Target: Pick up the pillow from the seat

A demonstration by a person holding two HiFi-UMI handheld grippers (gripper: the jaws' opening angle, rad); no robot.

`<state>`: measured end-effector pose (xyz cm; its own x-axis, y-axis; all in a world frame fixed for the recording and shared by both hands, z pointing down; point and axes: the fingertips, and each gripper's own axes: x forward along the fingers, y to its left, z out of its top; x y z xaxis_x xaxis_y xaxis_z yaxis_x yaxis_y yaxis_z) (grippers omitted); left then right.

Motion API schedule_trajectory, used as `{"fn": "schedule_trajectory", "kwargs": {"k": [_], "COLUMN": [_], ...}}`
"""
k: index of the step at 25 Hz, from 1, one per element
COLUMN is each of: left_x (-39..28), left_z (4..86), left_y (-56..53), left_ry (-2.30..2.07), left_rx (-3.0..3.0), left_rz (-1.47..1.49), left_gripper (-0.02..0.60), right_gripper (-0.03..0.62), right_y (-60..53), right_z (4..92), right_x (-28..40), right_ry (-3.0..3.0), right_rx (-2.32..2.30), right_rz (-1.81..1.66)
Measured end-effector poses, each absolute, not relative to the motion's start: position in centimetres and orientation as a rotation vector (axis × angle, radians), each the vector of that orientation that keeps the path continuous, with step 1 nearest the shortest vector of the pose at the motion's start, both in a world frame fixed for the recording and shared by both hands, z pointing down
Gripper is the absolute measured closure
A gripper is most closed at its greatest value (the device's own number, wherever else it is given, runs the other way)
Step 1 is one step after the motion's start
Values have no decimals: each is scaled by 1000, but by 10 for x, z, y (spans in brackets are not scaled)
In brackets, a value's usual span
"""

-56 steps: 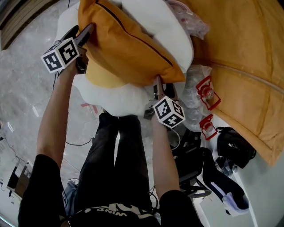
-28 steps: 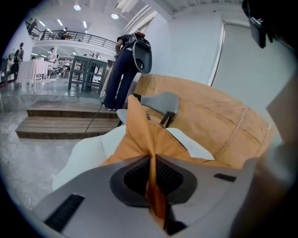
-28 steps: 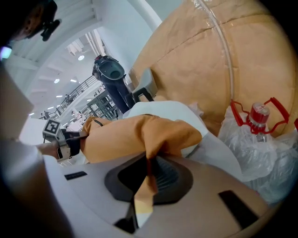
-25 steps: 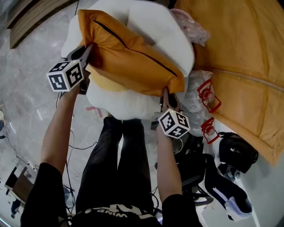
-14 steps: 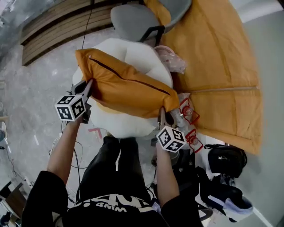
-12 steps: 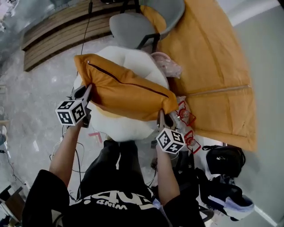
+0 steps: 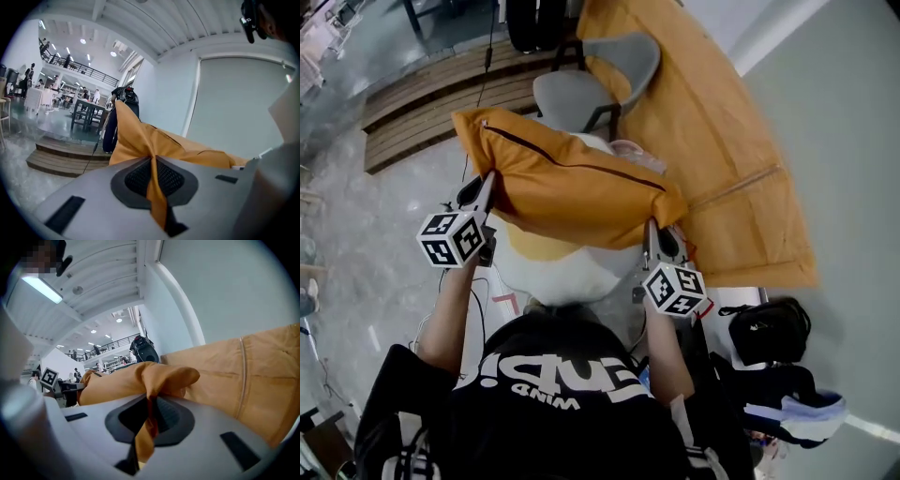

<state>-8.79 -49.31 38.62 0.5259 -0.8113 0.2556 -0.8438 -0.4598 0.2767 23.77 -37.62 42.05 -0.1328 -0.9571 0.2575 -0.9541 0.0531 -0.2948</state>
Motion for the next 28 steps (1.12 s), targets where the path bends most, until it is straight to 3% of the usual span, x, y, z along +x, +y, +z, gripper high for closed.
{"fn": "schedule_trajectory", "kwargs": {"k": [13,28], "left_x": [-128,-133], "left_z": [348,344], "left_y": [-433,-432], "left_ry": [-1394,-1412], "left_rx": [2392,2405], "left_rz": [-21,-27], "left_gripper": [563,563], "right_gripper": [554,554], "right_y": [-370,-377], "right_z": [362,364], "right_x": [209,206], "right_ry": [2327,2343], "right_rx": [-1957,-1959], "right_rz": [-482,-471]}}
